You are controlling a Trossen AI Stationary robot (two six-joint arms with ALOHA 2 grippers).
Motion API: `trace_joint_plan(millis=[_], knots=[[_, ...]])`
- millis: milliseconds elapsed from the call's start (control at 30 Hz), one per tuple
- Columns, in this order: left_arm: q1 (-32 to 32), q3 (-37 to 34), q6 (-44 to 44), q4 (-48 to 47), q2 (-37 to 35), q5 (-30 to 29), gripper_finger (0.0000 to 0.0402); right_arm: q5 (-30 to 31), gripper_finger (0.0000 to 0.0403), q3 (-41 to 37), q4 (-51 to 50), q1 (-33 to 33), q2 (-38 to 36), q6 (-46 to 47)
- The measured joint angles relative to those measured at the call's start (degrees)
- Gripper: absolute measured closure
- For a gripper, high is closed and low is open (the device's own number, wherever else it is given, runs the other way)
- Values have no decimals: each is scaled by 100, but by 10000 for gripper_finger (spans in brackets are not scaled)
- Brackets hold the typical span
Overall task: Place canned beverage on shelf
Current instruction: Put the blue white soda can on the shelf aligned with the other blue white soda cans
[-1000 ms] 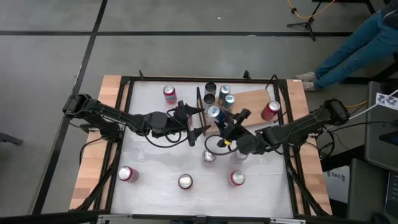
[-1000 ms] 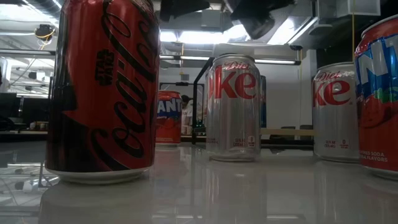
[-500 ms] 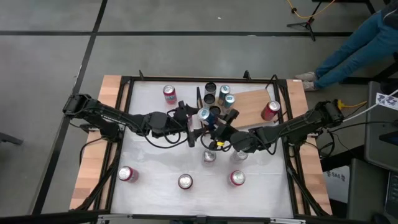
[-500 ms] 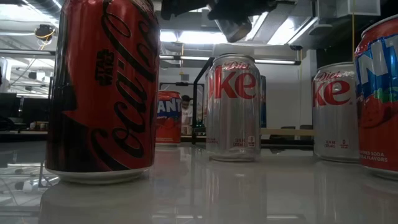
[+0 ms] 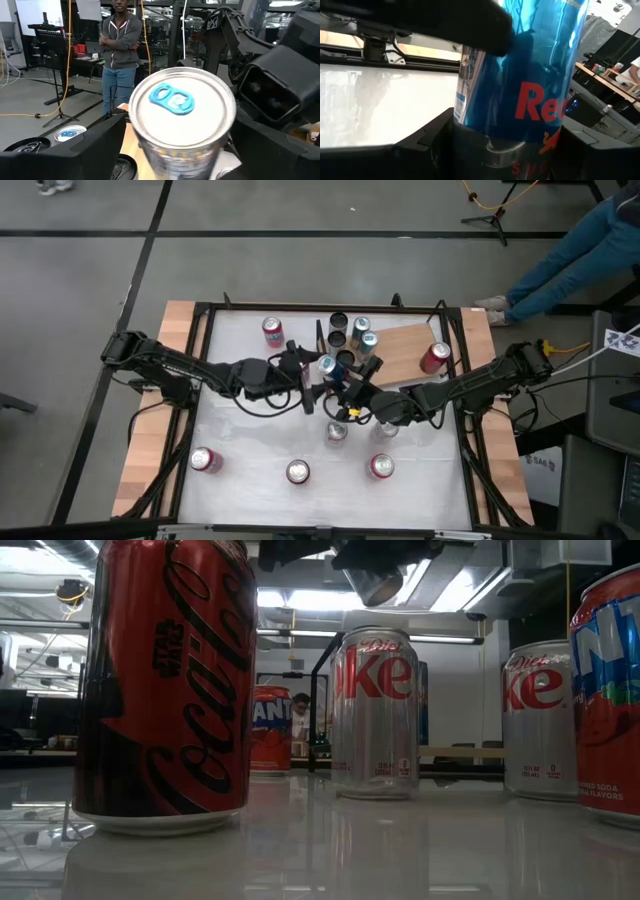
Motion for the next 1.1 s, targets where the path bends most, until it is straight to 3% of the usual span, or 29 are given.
trace_joint_plan(millis=[567,1100], knots=[[66,0,-8,-12,0,253,68,3,164,0,9,-2,-2,-2],[66,0,-7,-12,0,277,200,5,164,0,5,0,-7,0]])
